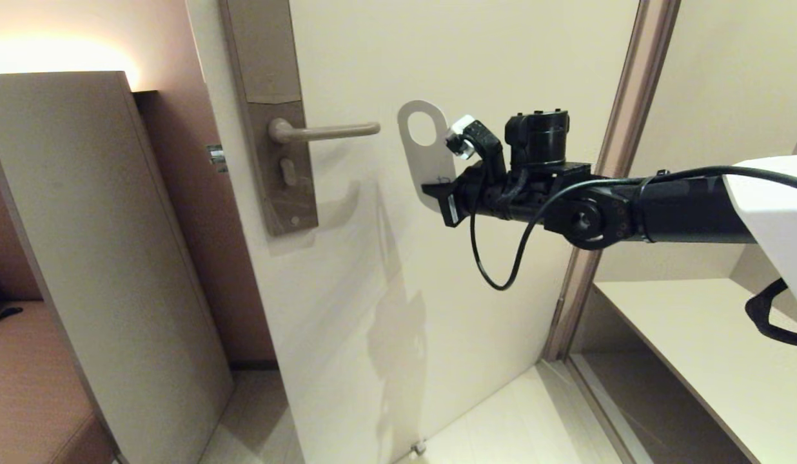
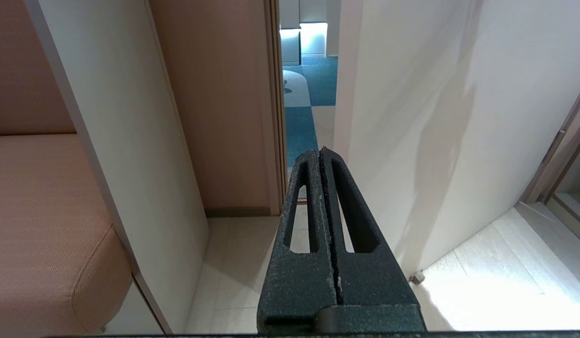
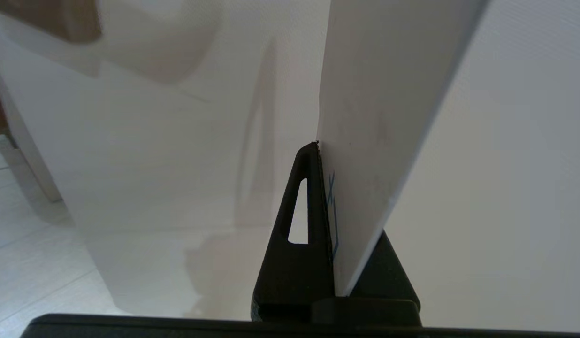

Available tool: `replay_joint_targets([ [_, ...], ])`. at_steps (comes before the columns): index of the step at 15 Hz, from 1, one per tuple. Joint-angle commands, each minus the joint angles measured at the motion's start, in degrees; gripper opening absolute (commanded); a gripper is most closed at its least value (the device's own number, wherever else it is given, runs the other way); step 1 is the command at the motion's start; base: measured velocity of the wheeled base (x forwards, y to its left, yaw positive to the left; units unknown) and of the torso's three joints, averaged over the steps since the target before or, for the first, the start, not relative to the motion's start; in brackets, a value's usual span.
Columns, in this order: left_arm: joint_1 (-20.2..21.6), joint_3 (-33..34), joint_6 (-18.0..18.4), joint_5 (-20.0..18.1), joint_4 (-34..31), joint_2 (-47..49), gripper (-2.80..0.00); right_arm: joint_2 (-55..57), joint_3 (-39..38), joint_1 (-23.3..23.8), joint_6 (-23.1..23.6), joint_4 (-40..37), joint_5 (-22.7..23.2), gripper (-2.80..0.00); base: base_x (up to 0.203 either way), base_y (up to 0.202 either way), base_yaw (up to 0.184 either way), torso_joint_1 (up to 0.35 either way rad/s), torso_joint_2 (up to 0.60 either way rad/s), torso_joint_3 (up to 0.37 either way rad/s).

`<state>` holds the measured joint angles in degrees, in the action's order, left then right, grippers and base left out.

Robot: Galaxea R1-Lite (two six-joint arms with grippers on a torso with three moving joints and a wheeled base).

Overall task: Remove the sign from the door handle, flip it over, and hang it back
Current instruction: Hang the sign back with the other side facing out

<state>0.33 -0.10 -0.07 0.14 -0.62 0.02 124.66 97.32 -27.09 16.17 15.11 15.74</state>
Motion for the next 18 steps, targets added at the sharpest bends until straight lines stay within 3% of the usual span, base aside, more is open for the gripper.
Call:
replay_joint_targets([
  [1, 0.0, 0.0, 0.0, 0.0, 0.0, 0.0, -2.80, 1.7, 2.4, -1.0, 0.1, -0.9, 0.0, -2.80, 0.000, 0.000, 0.000, 0.000, 0.00, 0.000],
  [13, 0.0, 0.0, 0.0, 0.0, 0.0, 0.0, -2.80, 7.7, 14.6, -2.6, 1.0, -9.9, -1.0, -2.80, 0.000, 0.000, 0.000, 0.000, 0.00, 0.000],
  [18, 0.0, 0.0, 0.0, 0.0, 0.0, 0.0, -2.80, 8.0, 15.6, -3.3, 1.0, -10.6, -1.0, -2.80, 0.000, 0.000, 0.000, 0.000, 0.00, 0.000],
])
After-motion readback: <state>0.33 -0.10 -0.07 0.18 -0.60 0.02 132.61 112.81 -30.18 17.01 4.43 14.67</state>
